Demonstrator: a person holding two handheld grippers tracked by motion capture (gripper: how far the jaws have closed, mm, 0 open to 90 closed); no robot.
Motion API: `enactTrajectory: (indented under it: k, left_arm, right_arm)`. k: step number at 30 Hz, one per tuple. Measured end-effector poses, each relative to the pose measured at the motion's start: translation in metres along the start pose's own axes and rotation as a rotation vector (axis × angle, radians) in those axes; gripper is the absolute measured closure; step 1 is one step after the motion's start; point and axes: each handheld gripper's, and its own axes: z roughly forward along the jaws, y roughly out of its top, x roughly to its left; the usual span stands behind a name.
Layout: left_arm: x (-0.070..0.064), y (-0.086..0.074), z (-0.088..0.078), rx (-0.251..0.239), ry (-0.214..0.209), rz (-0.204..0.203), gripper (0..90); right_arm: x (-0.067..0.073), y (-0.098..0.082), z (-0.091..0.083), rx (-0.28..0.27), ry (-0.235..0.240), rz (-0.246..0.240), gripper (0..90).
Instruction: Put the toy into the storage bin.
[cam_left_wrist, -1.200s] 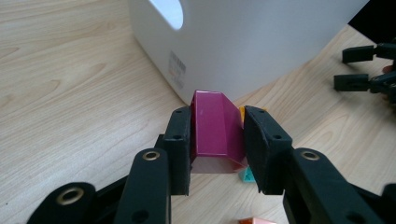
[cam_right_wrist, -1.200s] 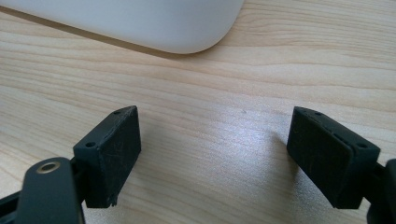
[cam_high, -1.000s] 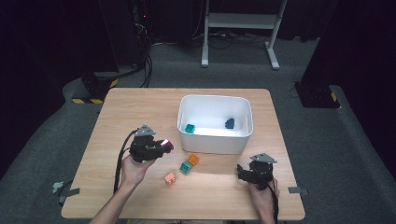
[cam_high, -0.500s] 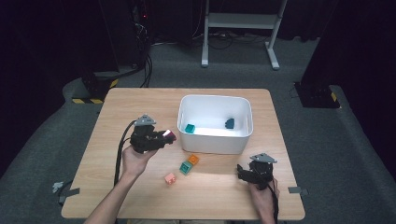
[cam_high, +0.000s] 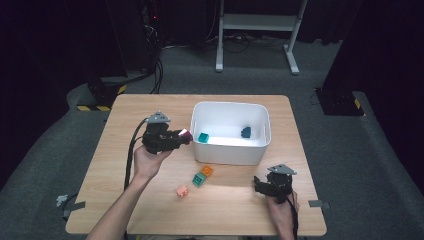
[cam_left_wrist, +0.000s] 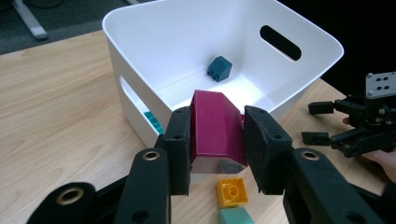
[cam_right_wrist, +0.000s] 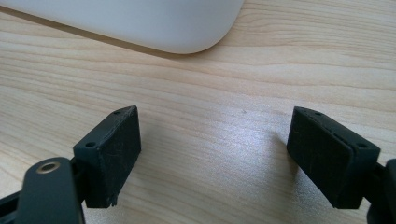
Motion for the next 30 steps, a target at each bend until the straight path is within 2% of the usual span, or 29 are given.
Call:
enactTrajectory:
  k: [14, 19, 30]
  left_arm:
    - [-0.005, 0.032, 0.008, -0.008, -0.01, 0.025, 63.2]
    - [-0.007, 0.041, 0.014, 0.003, -0.016, 0.03, 63.1]
    - [-0.011, 0.053, 0.033, 0.021, -0.019, 0.044, 63.1]
  right_arm:
    - [0.0, 0.0, 0.0, 0.001, 0.0, 0.001, 17.4]
    - [0.0, 0.0, 0.0, 0.001, 0.0, 0.001, 17.4]
    - [0.0, 0.0, 0.0, 0.0, 0.0, -0.001, 17.4]
